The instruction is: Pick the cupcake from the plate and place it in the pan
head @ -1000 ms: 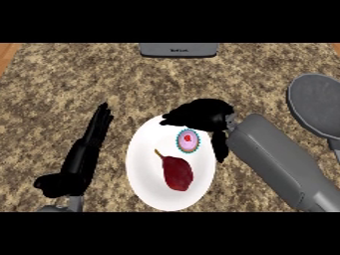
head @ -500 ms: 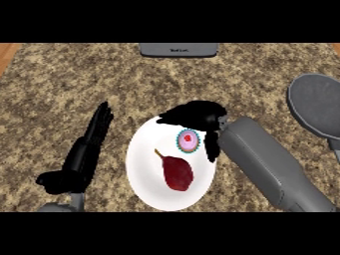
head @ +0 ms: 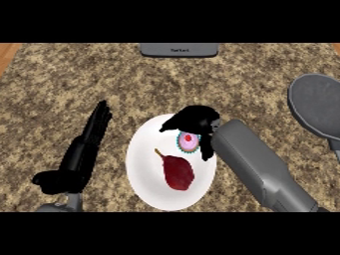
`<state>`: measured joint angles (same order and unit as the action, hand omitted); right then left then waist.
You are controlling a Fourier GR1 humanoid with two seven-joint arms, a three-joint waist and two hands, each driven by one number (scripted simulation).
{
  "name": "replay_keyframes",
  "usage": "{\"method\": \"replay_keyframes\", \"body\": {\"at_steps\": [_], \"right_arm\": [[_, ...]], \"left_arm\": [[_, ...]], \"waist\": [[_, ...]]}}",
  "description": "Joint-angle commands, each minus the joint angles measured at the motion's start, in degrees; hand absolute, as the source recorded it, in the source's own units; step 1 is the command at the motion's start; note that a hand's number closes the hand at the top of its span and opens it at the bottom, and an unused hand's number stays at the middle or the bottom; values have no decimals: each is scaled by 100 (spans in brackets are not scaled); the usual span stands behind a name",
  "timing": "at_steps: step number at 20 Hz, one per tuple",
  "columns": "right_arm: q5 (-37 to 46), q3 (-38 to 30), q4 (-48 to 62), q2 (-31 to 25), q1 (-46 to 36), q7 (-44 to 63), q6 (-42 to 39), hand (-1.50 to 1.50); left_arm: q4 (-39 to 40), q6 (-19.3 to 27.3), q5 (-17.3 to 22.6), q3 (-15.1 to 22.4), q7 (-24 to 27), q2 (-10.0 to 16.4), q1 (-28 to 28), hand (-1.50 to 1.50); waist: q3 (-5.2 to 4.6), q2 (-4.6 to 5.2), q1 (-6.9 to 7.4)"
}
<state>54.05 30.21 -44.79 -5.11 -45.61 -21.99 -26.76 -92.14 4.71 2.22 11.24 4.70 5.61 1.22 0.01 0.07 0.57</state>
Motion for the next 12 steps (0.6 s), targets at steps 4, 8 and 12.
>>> {"method": "replay_keyframes", "body": {"at_steps": [4,8,12], "right_arm": [[743,377,454,238,-39,-528,512,150],[997,127,786,182,-18,-879,973,150],[1000,-250,991,134,-230,-1086,1342,150]], "left_arm": [[383,-151,118,-319,-19,5,401,0],[6,-241,104,-270,-61,31,60,0],[-78,-222,-2,-246,-29,20,10,0]], "waist": [[0,9,-5],[0,4,3],[1,6,24]]}}
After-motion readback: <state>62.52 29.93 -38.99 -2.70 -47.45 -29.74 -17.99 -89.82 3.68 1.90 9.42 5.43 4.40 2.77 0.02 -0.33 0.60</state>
